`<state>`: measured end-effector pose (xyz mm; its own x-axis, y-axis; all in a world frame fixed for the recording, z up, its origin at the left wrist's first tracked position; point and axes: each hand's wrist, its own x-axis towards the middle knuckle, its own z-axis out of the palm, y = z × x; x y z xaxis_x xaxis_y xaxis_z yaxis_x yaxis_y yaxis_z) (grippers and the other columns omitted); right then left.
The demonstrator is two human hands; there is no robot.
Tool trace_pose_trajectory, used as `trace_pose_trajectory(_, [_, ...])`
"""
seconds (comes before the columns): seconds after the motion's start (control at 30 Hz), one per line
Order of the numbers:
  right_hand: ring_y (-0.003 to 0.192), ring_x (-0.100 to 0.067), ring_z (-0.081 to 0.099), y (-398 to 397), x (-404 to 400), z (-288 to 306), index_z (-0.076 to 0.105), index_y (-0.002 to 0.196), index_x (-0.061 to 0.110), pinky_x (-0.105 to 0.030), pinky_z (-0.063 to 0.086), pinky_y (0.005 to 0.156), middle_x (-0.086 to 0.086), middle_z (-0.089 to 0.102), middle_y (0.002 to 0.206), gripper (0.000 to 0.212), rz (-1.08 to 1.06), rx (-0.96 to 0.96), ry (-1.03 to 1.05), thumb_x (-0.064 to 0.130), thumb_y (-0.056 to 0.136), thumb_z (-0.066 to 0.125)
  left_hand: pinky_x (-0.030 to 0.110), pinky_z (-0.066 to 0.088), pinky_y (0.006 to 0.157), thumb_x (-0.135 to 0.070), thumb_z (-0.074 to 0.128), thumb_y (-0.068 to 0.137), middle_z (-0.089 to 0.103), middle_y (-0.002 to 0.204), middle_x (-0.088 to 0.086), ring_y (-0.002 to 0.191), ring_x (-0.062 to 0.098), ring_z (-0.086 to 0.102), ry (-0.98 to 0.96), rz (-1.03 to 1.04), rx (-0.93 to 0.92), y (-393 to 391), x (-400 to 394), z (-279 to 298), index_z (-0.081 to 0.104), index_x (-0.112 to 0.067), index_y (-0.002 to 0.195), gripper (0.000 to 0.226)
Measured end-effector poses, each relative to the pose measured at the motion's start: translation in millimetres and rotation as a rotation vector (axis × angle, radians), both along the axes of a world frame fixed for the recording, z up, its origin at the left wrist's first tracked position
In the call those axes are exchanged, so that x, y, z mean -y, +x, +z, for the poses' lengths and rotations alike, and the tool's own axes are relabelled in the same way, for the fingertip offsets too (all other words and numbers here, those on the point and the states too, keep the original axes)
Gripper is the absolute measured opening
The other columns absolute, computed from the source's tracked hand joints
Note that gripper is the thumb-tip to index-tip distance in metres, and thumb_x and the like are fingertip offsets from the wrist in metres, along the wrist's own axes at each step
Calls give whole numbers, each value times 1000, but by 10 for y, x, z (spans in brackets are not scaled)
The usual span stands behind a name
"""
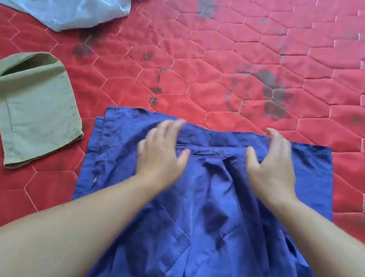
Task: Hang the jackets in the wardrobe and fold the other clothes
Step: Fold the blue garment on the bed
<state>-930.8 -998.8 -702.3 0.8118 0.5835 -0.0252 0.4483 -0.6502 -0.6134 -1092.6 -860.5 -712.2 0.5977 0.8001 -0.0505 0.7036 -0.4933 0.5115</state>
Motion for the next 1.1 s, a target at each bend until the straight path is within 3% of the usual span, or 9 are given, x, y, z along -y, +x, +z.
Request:
trace_pose_trajectory(0.07, [132,-29,46,-280,61,-188,48,139,9,-47,38,107,-11,49,142,55,258,183,-72,30,88,45,47,12,116,-49,34,90,27,159,-3,147,22,21,66,-231,-123,5,316,-134,33,-36,149,60])
trace_pose_trajectory(0.13, [139,-29,40,-489,83,-366,47,142,13,-50,32,111,-10,44,149,63,391,240,-211,38,87,32,50,-5,117,-59,9,84,10,164,-5,151,23,5,69,-326,-286,0,504,-341,18,-41,153,72])
trace_pose_trajectory(0.27, [150,-19,12,-315,202,-654,22,154,28,-45,10,119,1,13,163,73,431,246,-418,57,88,13,52,-10,116,-68,12,87,3,164,-7,152,24,1,171,-323,-337,-71,439,-630,9,-43,152,70])
trace_pose_trajectory(0.47, [151,-15,1,-198,277,-697,9,155,31,-41,-1,120,3,0,164,76,486,275,-461,63,87,9,49,-18,115,-69,-3,82,-19,162,-10,149,20,-19,175,-329,-408,-56,428,-627,-13,-45,150,73])
trace_pose_trajectory(0.53, [151,-16,0,-203,365,-658,8,155,31,-42,-1,120,2,-1,164,77,468,274,-483,65,86,7,51,-15,115,-67,2,85,-12,164,-4,151,24,-12,169,-330,-398,-65,532,-591,-8,-42,151,72])
trace_pose_trajectory(0.63, [150,-19,9,-207,766,-630,16,154,30,-45,5,120,-1,9,163,74,417,274,-499,64,89,13,57,4,114,-61,28,90,22,161,4,148,32,20,213,-433,-265,-158,969,-529,27,-35,152,67])
trace_pose_trajectory(0.7, [149,-21,16,-220,1119,-627,23,153,29,-47,9,118,-3,17,162,72,405,284,-517,63,90,19,59,11,112,-61,36,89,32,158,4,144,35,30,221,-513,-197,-257,1347,-488,35,-34,148,64])
trace_pose_trajectory(0.8, [148,-25,22,-229,1613,-615,28,152,28,-51,14,116,-4,22,161,72,364,268,-552,64,90,24,61,14,110,-66,39,87,35,157,3,143,36,32,178,-551,-177,-420,1859,-397,37,-37,146,66])
trace_pose_trajectory(1.1, [150,-20,6,-547,2299,-619,14,154,34,-47,6,119,0,9,164,80,159,208,-580,71,83,13,59,12,111,-71,38,85,32,158,2,146,35,25,154,-645,-304,-949,2535,-485,37,-38,148,71])
